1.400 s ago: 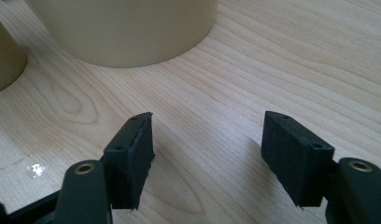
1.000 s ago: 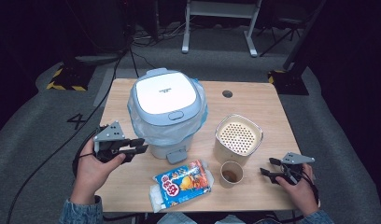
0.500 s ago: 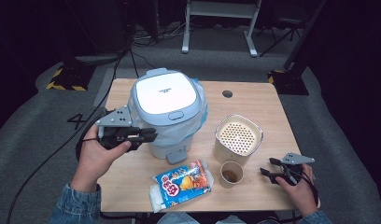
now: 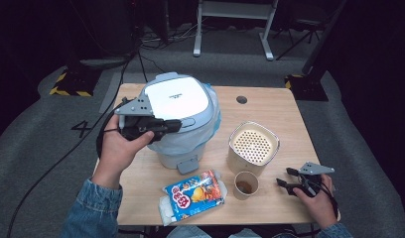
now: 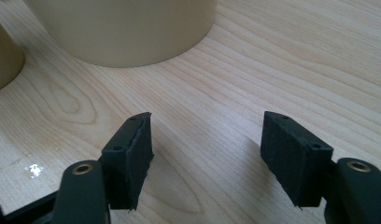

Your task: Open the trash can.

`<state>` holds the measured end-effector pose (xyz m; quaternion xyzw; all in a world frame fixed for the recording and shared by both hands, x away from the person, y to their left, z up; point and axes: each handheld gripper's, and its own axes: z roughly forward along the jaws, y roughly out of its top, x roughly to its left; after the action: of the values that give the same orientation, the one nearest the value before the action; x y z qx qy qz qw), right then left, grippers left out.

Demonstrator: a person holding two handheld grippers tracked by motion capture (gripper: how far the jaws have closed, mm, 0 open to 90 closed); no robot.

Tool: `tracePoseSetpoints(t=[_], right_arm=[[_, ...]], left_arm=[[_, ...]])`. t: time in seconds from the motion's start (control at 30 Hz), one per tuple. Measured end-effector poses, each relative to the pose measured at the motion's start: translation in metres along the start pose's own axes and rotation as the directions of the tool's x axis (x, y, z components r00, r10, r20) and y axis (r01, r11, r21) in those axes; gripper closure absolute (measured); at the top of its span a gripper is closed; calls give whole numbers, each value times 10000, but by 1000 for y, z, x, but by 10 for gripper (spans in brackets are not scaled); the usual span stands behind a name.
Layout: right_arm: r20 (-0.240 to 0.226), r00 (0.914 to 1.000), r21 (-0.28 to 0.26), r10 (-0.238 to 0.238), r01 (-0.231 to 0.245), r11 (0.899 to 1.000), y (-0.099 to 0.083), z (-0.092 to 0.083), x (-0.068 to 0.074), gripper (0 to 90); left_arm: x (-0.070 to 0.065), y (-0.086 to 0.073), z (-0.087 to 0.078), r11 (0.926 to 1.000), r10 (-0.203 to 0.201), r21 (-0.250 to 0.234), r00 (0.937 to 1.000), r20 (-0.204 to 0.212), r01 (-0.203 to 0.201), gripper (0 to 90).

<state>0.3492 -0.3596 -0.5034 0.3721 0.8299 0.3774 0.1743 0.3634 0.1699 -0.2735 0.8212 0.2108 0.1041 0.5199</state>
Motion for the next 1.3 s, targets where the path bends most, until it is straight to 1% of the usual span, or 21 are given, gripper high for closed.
tracePoseSetpoints(t=[0.03, 0.07, 0.1, 0.13, 0.17, 0.23, 0.27, 0.37, 0.4, 0.53, 0.6, 0.63, 0.73, 0.77, 0.9, 1.1, 1.17, 1.23, 1.3], right_arm=[[-1, 10000, 3, 4, -4, 10000, 0, 0, 0, 348], [0, 10000, 2, 1, -1, 10000, 0, 0, 0, 348], [0, 10000, 2, 1, -1, 10000, 0, 0, 0, 348], [0, 10000, -2, 2, -2, 10000, 0, 0, 0, 348], [0, 10000, -2, 2, -2, 10000, 0, 0, 0, 348], [2, 10000, -1, 4, -4, 10000, 0, 0, 0, 348], [1, 10000, -4, 6, -6, 10000, 0, 0, 0, 348], [2, 10000, -3, 6, -6, 10000, 0, 0, 0, 348], [9, 10000, -13, -3, 3, 10000, 0, 0, 0, 348], [12, 10000, -17, -2, 2, 10000, 0, 0, 0, 348], [11, 10000, -12, 4, -4, 10000, 0, 0, 0, 348], [11, 10000, -12, 4, -4, 10000, 0, 0, 0, 348], [13, 10000, -14, -4, 4, 10000, 0, 0, 0, 348], [12, 10000, -10, -3, 3, 10000, 0, 0, 0, 348], [13, 10000, -14, -3, 3, 10000, 0, 0, 0, 348], [4, 10000, -4, -3, 3, 10000, 0, 0, 0, 348], [2, 10000, 0, 0, 0, 10000, 0, 0, 0, 348], [1, 10000, 0, 0, 0, 10000, 0, 0, 0, 348], [1, 10000, 1, 1, -1, 10000, 0, 0, 0, 348]], left_arm=[[4, 2, 5, 9999, -113, -104, 9999, -11, 113, 865], [4, 2, 5, 9999, -113, -104, 9999, -11, 113, 872], [6, 3, 8, 9996, -208, -183, 9998, -22, 207, 872], [9, 4, 15, 9994, -208, -277, 9998, 9, 208, 888], [9, 4, 15, 9994, -208, -277, 9998, 9, 208, 894], [10, 5, 21, 9993, -235, -281, 9997, -9, 234, 896], [10, 5, 27, 9996, -250, -133, 9997, -38, 249, 899], [10, 5, 32, 9997, -236, -29, 9997, -8, 236, 899], [9, 5, 34, 9997, -196, 111, 9998, -87, 197, 899], [9, 5, 35, 9997, -160, 176, 9997, -170, 163, 899], [8, 6, 35, 9997, -34, 226, 9997, -256, 39, 899], [8, 6, 35, 9997, -34, 226, 9997, -256, 39, 900], [5, 6, 36, 9996, 115, 272, 9989, -446, -103, 900], [4, 6, 36, 9991, 264, 331, 9985, -489, -248, 900], [5, 5, 37, 9991, 247, 363, 9988, -415, -232, 900], [1, 10, 38, 9965, 463, 730, 9967, -672, -414, 900], [2, 10, 38, 9964, 462, 740, 9965, -699, -410, 900], [3, 9, 38, 9977, 281, 638, 9977, -624, -241, 900], [3, 10, 37, 9979, 326, 577, 9972, -680, -286, 897]])
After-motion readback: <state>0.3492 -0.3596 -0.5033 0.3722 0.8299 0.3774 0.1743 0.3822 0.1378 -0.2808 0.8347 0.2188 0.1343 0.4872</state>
